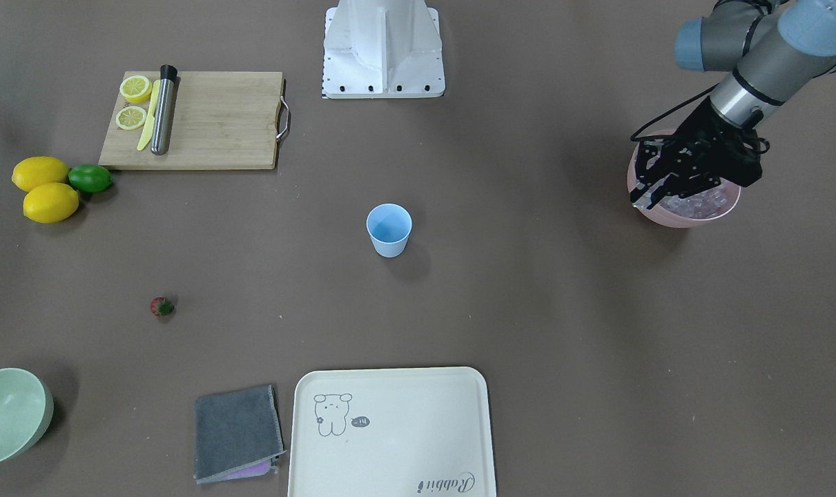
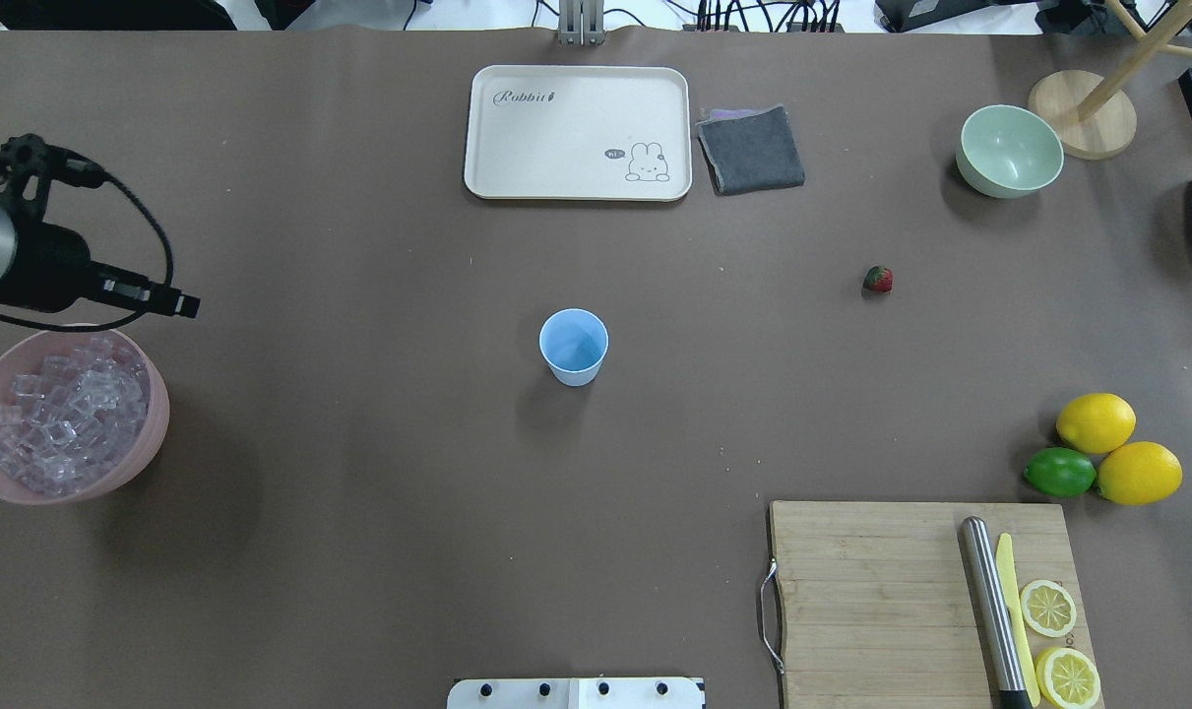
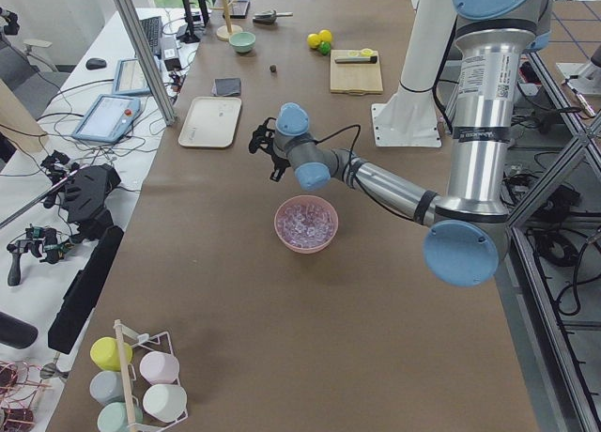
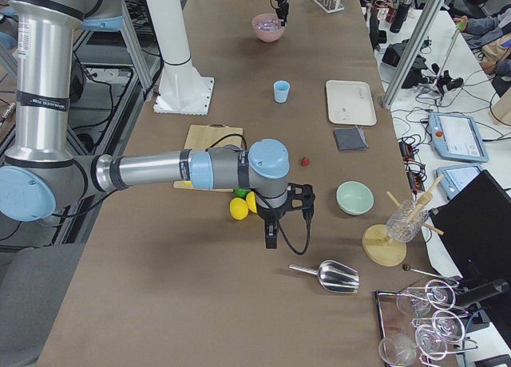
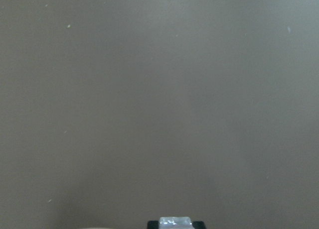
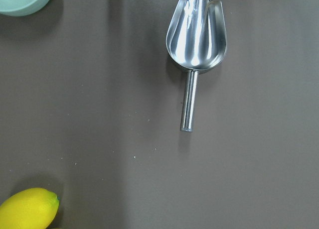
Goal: Put ice and strawberries in cup
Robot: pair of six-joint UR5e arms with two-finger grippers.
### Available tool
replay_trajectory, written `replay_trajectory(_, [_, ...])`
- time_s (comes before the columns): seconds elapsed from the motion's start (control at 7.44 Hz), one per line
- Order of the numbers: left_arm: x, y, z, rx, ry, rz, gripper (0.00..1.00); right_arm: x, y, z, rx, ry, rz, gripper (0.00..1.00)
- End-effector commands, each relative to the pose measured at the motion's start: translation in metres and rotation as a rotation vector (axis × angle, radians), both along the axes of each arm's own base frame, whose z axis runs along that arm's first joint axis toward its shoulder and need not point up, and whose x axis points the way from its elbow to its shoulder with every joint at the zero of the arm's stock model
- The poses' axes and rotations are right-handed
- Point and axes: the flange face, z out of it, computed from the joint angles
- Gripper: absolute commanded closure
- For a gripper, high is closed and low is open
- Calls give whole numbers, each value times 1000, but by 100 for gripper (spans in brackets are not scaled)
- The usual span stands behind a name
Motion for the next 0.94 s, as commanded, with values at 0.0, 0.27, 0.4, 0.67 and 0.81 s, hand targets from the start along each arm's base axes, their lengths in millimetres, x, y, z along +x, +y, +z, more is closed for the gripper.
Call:
replay_trajectory(0.0, [80,2,-68,-120,74,-4,100,0,0,1,-4,-1,1,0])
replay_trajectory(0.27, [163,23,-162,-189,81,-77,100,0,1,1,-8,-1,5,0])
replay_trajectory(0.4, [196,39,-189,-197,108,-108,100,0,1,2,-8,-1,4,0])
replay_trajectory(0.67, [231,23,-226,-234,135,-140,100,0,0,1,-5,-1,4,0])
replay_trajectory(0.81, [238,16,-226,-238,129,-158,100,0,0,0,-2,0,4,0])
